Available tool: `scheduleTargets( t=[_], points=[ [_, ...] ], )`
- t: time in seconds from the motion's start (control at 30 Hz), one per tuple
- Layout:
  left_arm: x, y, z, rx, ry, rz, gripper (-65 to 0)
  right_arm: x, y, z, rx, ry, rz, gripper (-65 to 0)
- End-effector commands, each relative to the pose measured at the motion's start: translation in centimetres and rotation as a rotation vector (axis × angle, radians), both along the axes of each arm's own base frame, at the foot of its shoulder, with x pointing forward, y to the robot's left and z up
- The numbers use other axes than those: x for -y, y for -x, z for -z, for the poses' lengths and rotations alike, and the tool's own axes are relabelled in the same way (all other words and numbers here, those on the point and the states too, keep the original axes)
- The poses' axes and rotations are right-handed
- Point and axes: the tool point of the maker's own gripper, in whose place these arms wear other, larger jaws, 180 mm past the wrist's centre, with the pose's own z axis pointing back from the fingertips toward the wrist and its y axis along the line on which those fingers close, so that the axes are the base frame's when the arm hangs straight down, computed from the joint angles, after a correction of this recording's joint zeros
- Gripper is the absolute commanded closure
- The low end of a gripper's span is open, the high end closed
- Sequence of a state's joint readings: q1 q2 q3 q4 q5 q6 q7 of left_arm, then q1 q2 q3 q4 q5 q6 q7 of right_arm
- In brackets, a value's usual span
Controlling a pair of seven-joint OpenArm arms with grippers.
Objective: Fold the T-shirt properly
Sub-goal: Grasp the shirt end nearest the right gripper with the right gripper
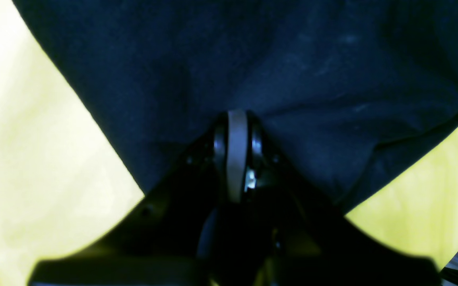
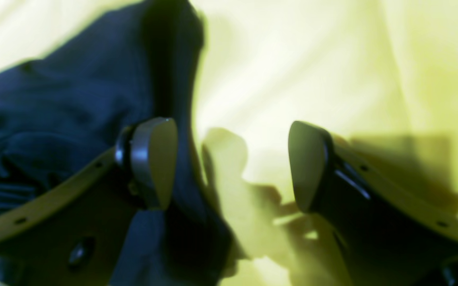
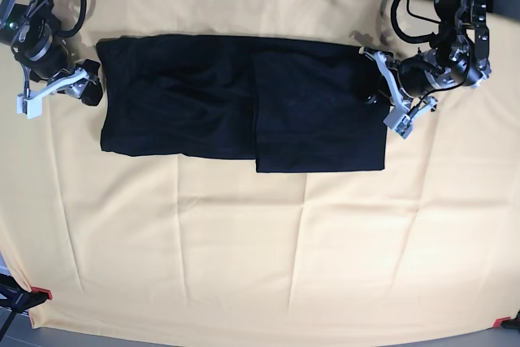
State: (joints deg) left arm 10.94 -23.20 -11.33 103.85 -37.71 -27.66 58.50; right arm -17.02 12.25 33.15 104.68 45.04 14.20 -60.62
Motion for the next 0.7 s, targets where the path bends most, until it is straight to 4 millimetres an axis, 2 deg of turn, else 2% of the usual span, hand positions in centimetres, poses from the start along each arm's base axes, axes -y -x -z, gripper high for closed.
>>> scheduleTargets(
  t=[0.0, 0.13, 0.27, 0.33, 0.47, 0.67],
  points=[
    [-0.2, -0.3, -0.7, 0.021, -0.003, 0.010, 0.0, 0.4, -1.0, -0.6, 0.038, -0.016, -0.009, -44.9],
    [-0.2, -0.3, -0.7, 0.021, -0.003, 0.009, 0.0, -0.3, -1.8, 0.8, 0.010, -0.185, -0.097, -44.9],
    [-0.2, -0.3, -0.7, 0.021, -0.004, 0.009, 0.0, 0.6, -2.0, 1.8, -0.013, -0.284, -0.112, -44.9],
    [-0.2, -0.3, -0.7, 0.022, -0.003, 0.009, 0.0, 0.3, -1.6, 2.1, -0.023, -0.333, -0.128, -44.9],
    [-0.1, -0.4, -0.8, 0.025, 0.007, 0.009, 0.0, -1.7, -0.6, 1.8, -0.011, -0.421, -0.217, -44.9],
    [0.1, -0.4, -0.9, 0.025, 0.018, 0.010, 0.0, -2.9, 1.2, 2.5, -0.056, -0.447, -0.260, -44.9]
  ],
)
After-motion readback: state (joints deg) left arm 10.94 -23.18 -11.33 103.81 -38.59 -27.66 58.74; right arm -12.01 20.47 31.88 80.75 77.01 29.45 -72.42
